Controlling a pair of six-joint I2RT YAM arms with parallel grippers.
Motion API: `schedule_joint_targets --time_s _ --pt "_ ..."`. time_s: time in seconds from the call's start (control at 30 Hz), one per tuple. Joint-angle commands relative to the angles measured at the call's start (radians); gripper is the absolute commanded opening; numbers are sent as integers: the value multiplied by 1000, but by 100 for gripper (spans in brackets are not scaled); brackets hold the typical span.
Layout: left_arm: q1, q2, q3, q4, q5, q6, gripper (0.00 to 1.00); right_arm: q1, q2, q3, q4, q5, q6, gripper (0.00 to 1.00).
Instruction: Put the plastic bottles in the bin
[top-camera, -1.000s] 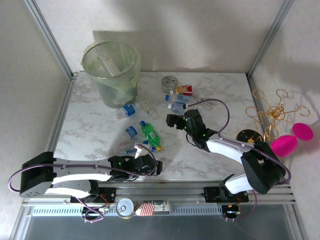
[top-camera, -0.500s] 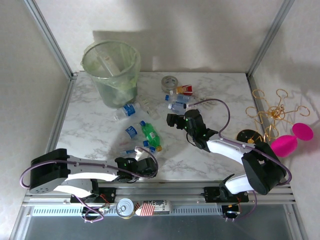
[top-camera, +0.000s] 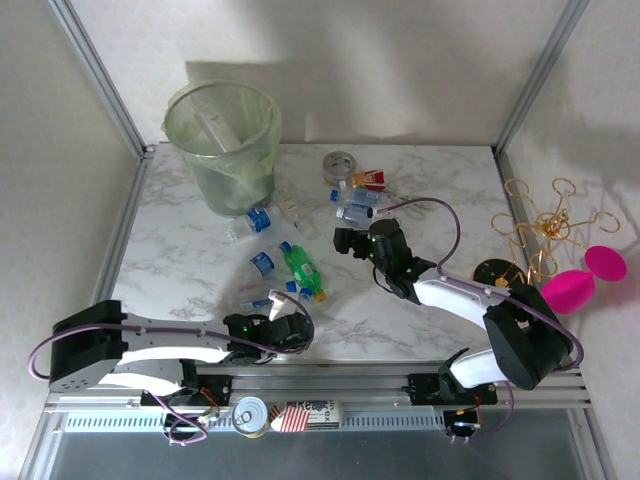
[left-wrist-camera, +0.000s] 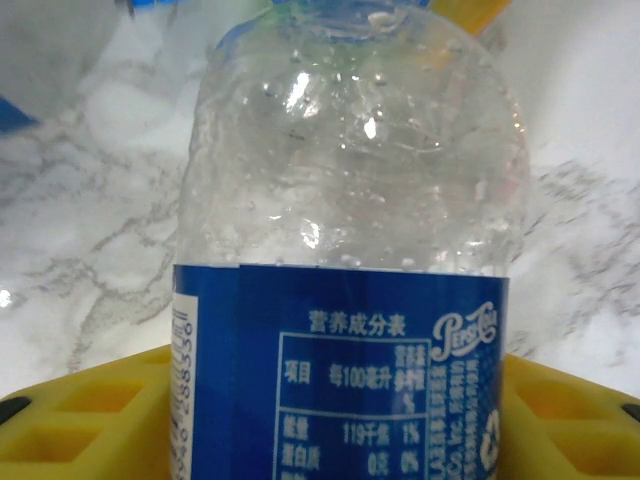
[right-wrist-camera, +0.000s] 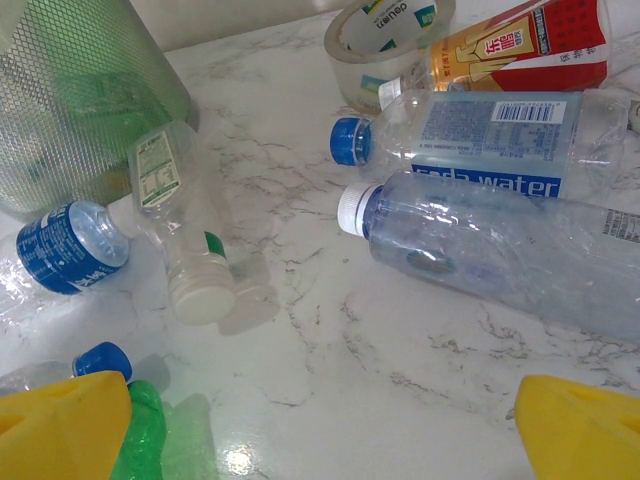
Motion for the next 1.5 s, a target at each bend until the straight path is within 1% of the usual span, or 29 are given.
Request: schedule_joint_targets --time_s 0.0,0.07,0.17,0.33,0.43,0.53,0.63,0.73,0.83,0.93,1.07,1.17,1.3,1.47 --pt "11 -59 72 -51 -133 51 53 -5 -20 -11 0 18 -1 99" --pt "46 -94 115 -54 -171 77 53 -5 -16 -11 5 17 1 99" --pt "112 -151 161 -1 -192 130 53 -5 -14 -12 11 12 1 99" --pt "287 -180 207 120 -167 215 52 -5 -5 -6 11 5 0 99" --pt "375 -157 241 222 -180 314 51 -5 -2 -5 18 0 -2 99" --pt "453 -112 325 325 -192 412 51 -5 0 -1 22 0 -3 99" --pt "539 -65 418 425 -147 460 51 -5 4 1 28 -6 -3 99" --pt "624 -7 525 463 -94 492 50 -5 3 4 22 -15 -2 99" --pt "707 61 642 450 -51 520 50 -5 -14 -8 26 -17 1 99" --pt "802 134 742 402 3 525 50 -5 -34 -24 33 -14 5 99" --pt "906 247 894 272 46 533 50 -6 -57 -37 23 -2 -2 99" --pt "960 323 996 183 64 556 50 -7 -76 -51 21 10 -3 99" --pt "1010 422 1132 56 101 581 50 -7 -94 -64 17 21 -5 99" --pt "1041 547 1291 -106 150 606 50 -8 -106 -73 5 30 -8 99"
